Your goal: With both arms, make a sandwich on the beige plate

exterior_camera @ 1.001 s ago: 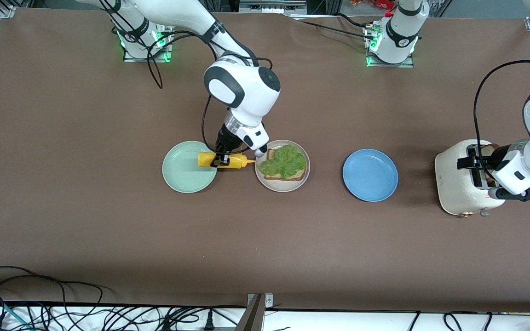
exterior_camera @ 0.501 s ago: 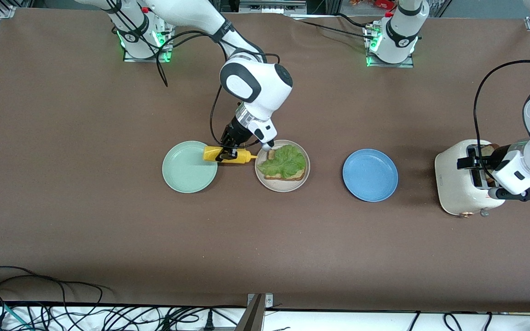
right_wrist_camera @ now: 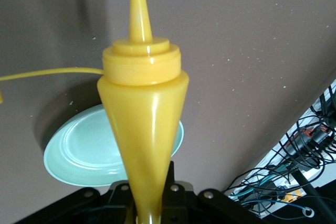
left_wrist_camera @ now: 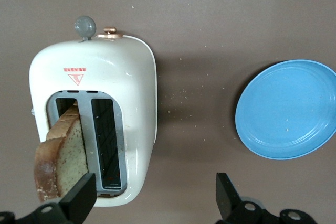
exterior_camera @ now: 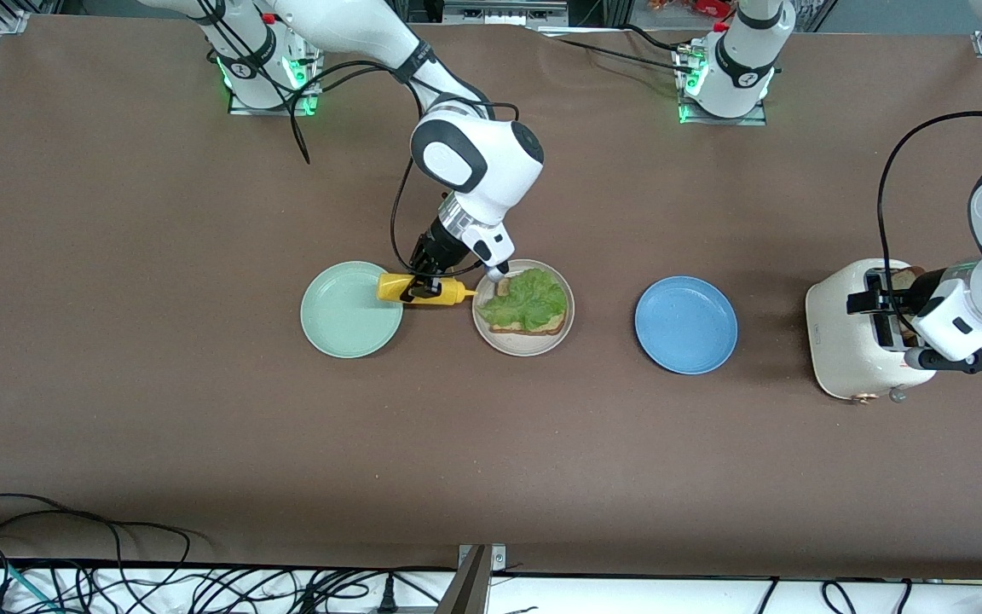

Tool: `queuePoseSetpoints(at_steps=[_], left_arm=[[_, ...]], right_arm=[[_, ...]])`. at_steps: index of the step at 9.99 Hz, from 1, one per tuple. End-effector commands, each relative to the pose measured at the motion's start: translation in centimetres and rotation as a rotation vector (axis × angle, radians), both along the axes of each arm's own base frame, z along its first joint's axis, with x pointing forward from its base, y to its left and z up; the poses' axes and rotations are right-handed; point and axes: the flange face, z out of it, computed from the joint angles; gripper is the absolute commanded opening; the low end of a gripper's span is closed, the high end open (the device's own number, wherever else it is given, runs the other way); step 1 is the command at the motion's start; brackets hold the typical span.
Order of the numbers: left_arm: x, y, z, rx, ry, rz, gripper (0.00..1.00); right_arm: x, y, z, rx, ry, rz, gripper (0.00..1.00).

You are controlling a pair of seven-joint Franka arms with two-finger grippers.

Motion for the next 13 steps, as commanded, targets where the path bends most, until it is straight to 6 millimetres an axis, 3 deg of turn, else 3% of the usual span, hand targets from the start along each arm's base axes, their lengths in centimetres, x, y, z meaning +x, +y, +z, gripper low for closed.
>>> queuePoseSetpoints(at_steps=[1, 4, 5, 6, 10, 11, 13], left_arm=[[-0.1, -0.1, 0.3, 0.034, 0.009, -0.003, 1.00], [-0.1, -0.1, 0.3, 0.034, 0.009, -0.003, 1.00], [-0.1, -0.1, 0.3, 0.034, 0.009, -0.003, 1.00], [-0.1, -0.1, 0.3, 0.033, 0.009, -0.004, 1.00], [-0.1, -0.1, 0.3, 0.034, 0.009, -0.003, 1.00], [-0.1, -0.1, 0.3, 0.034, 0.009, -0.003, 1.00], [-0.1, -0.1, 0.3, 0.034, 0.009, -0.003, 1.00]], right_arm=[[0.4, 0.5, 0.4, -0.015, -0.028, 0.001, 0.00], [0.7, 0.5, 1.2, -0.008, -0.036, -0.003, 0.00], [1.7, 0.5, 3.1, 0.014, -0.047, -0.019, 0.00], [3.1, -0.9, 5.3, 0.031, -0.042, -0.057, 0.00], [9.1, -10.1, 14.8, 0.248, 0.137, -0.151, 0.00], [10.9, -13.2, 16.9, 0.321, 0.189, -0.138, 0.00], [14.4, -21.5, 20.1, 0.499, 0.291, -0.139, 0.00]])
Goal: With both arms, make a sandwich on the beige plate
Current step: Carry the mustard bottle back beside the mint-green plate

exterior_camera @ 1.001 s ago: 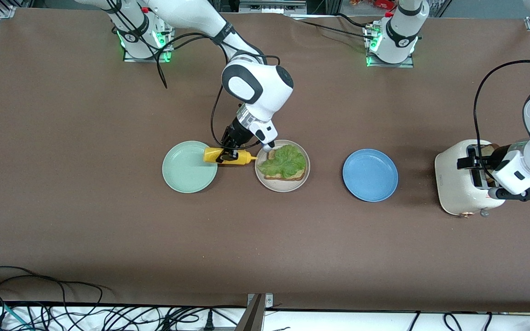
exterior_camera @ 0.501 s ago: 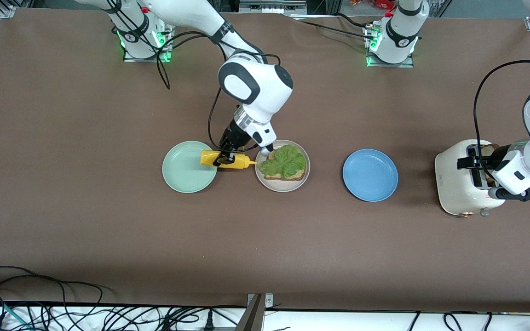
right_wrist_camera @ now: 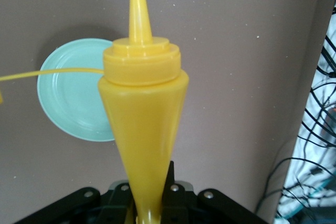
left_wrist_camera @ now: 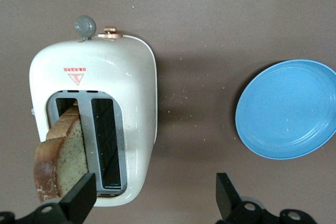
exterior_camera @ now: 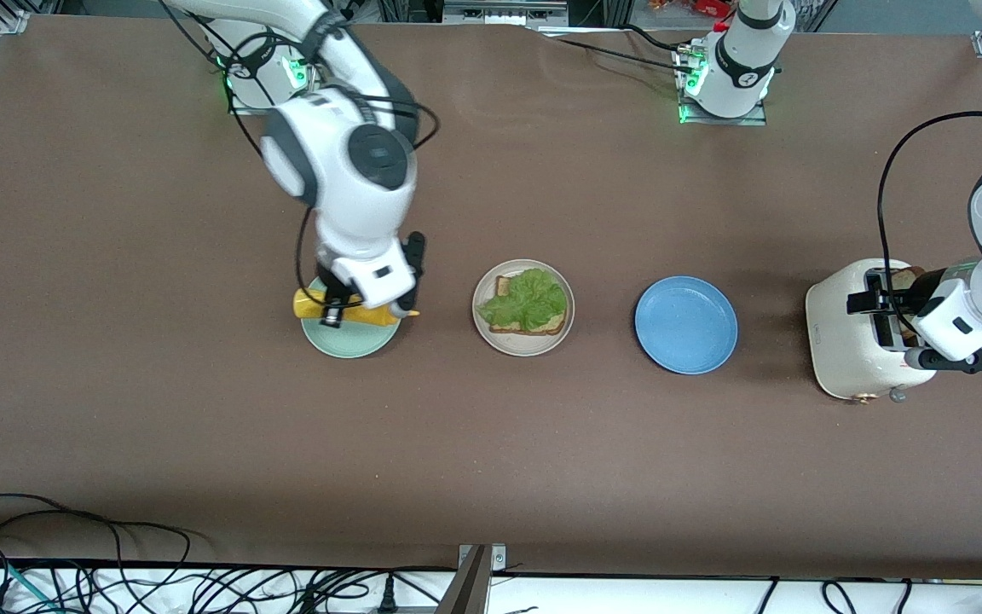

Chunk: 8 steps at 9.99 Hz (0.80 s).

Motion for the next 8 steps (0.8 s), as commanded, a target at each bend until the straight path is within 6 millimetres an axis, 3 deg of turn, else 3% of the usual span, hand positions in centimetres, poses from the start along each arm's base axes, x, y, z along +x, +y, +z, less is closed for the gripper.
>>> queuePoseSetpoints(at_steps=[1, 4, 5, 8], left_arm=[[-0.1, 0.0, 0.3, 0.034, 0.008, -0.003, 1.00], [-0.1, 0.0, 0.3, 0.034, 0.008, -0.003, 1.00], [-0.1, 0.0, 0.3, 0.034, 0.008, -0.003, 1.00], [-0.1, 0.0, 0.3, 0.034, 0.008, -0.003, 1.00]], right_arm=[[2.8, -8.4, 3.1, 0.223, 0.073, 0.016, 0.00], [5.1, -18.0, 3.5, 0.490, 0.134, 0.044, 0.00], [5.4, -21.2, 2.7, 0.571, 0.149, 0.059, 0.00], [4.7, -28.4, -0.2, 0.809, 0.179, 0.069, 0.00]])
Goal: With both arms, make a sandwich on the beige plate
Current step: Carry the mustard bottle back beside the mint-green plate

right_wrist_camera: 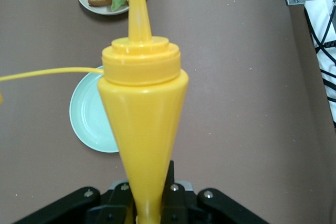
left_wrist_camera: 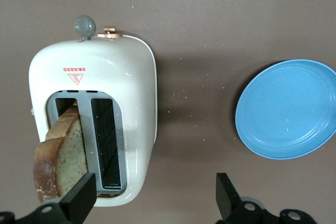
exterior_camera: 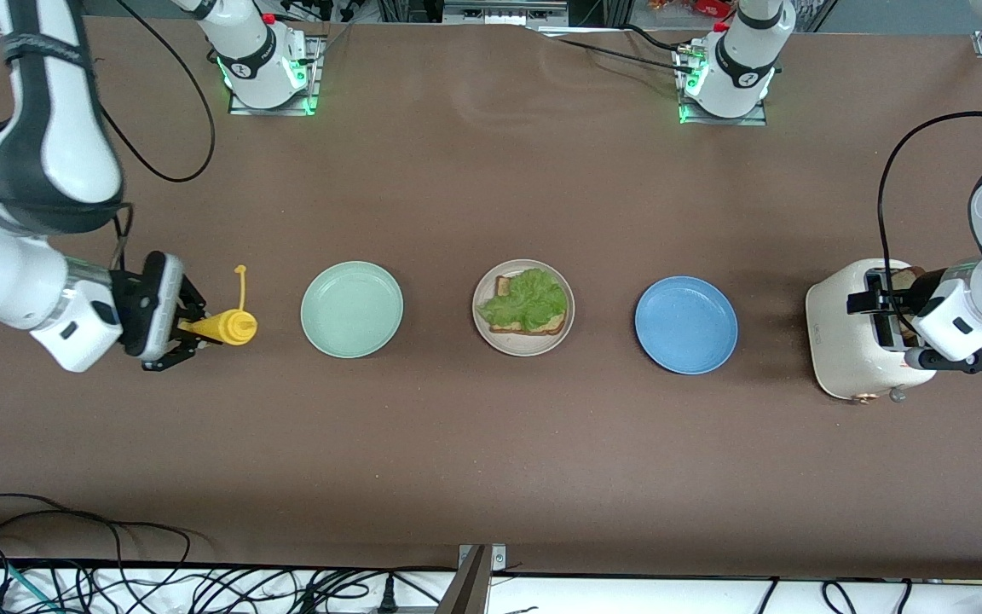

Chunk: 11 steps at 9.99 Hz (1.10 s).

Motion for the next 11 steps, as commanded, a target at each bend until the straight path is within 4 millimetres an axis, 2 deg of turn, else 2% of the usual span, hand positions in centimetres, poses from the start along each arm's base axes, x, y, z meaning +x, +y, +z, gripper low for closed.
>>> queuePoseSetpoints(at_steps=[1, 4, 6, 7, 9, 11], left_arm=[[-0.1, 0.0, 0.3, 0.034, 0.008, -0.002, 1.00], [-0.1, 0.0, 0.3, 0.034, 0.008, -0.002, 1.00], [-0.1, 0.0, 0.3, 0.034, 0.008, -0.002, 1.00], [-0.1, 0.0, 0.3, 0.034, 0.008, -0.002, 1.00], [-0.1, 0.0, 0.3, 0.034, 0.008, -0.002, 1.00], [-0.1, 0.0, 0.3, 0.034, 0.008, -0.002, 1.00]], right_arm=[[-2.1, -5.0, -1.8, 0.204, 0.020, 0.007, 0.00], [-5.8, -13.3, -8.6, 0.460, 0.002, 0.004, 0.00], [-7.5, -17.1, -13.3, 0.549, -0.007, 0.037, 0.00], [-8.3, -18.8, -16.3, 0.611, -0.005, 0.034, 0.00], [-9.8, -20.6, -22.3, 0.741, -0.011, 0.024, 0.00], [-10.5, -21.5, -25.2, 0.757, -0.021, 0.031, 0.00]])
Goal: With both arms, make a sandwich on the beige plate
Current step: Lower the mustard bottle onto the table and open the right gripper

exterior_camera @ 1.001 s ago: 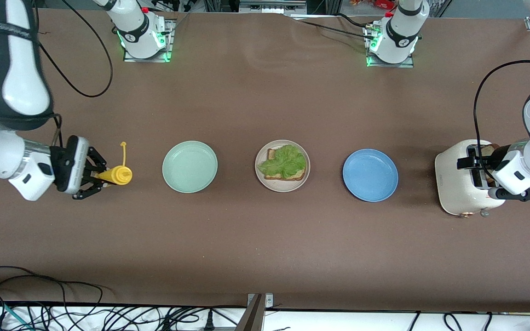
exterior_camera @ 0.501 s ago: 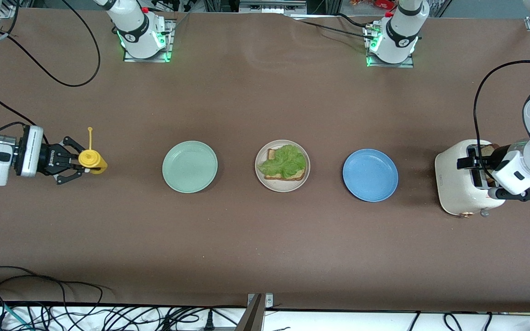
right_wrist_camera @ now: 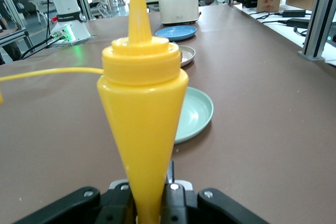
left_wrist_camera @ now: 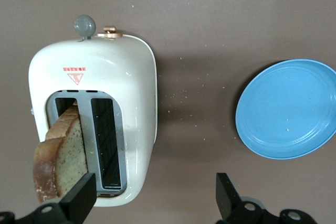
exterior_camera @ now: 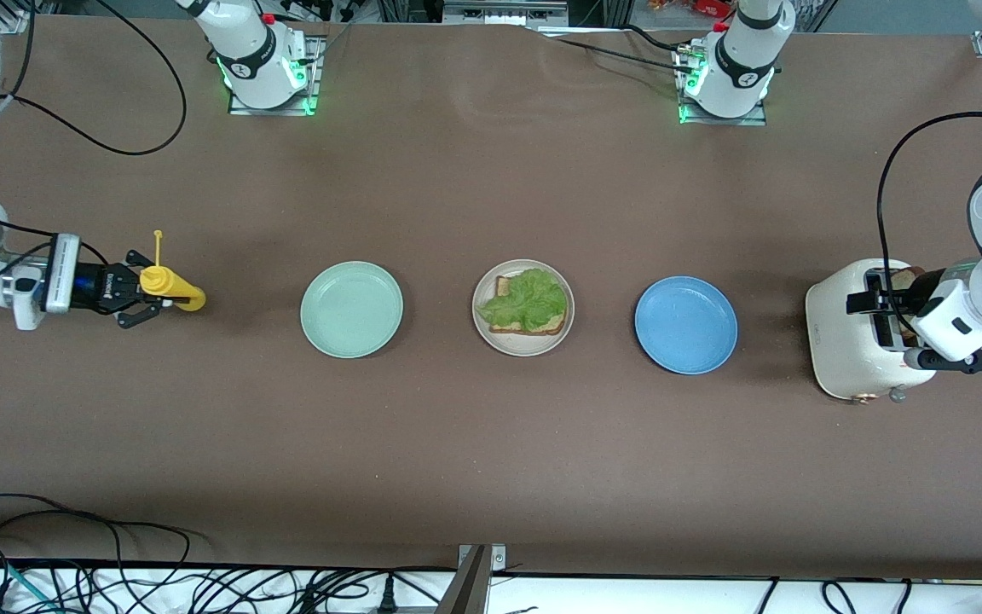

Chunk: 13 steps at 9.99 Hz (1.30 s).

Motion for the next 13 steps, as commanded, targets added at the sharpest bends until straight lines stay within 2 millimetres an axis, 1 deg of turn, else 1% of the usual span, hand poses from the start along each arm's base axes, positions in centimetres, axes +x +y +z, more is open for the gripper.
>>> queuePoseSetpoints(at_steps=[1, 4, 6, 8, 11, 12, 13], left_arm=[[-0.1, -0.1, 0.4, 0.034, 0.006, -0.003, 1.00], [-0.1, -0.1, 0.4, 0.034, 0.006, -0.003, 1.00], [-0.1, -0.1, 0.4, 0.033, 0.006, -0.004, 1.00], [-0.1, -0.1, 0.4, 0.033, 0.006, -0.004, 1.00], [-0.1, -0.1, 0.4, 0.034, 0.006, -0.003, 1.00], [-0.1, -0.1, 0.4, 0.034, 0.006, -0.003, 1.00], [-0.1, -0.1, 0.4, 0.034, 0.006, -0.003, 1.00]], right_arm=[[0.0, -0.5, -1.6, 0.051, -0.028, 0.001, 0.00], [-0.4, -0.6, -3.7, 0.076, -0.037, -0.016, 0.00], [-0.5, -0.6, -4.1, 0.079, -0.038, -0.017, 0.00], [-0.4, -0.6, -4.1, 0.078, -0.040, -0.017, 0.00], [-0.7, -0.8, -4.9, 0.084, -0.036, -0.021, 0.00], [-1.1, -1.2, -6.0, 0.099, -0.048, -0.034, 0.00], [-1.1, -1.2, -6.6, 0.104, -0.056, -0.036, 0.00]])
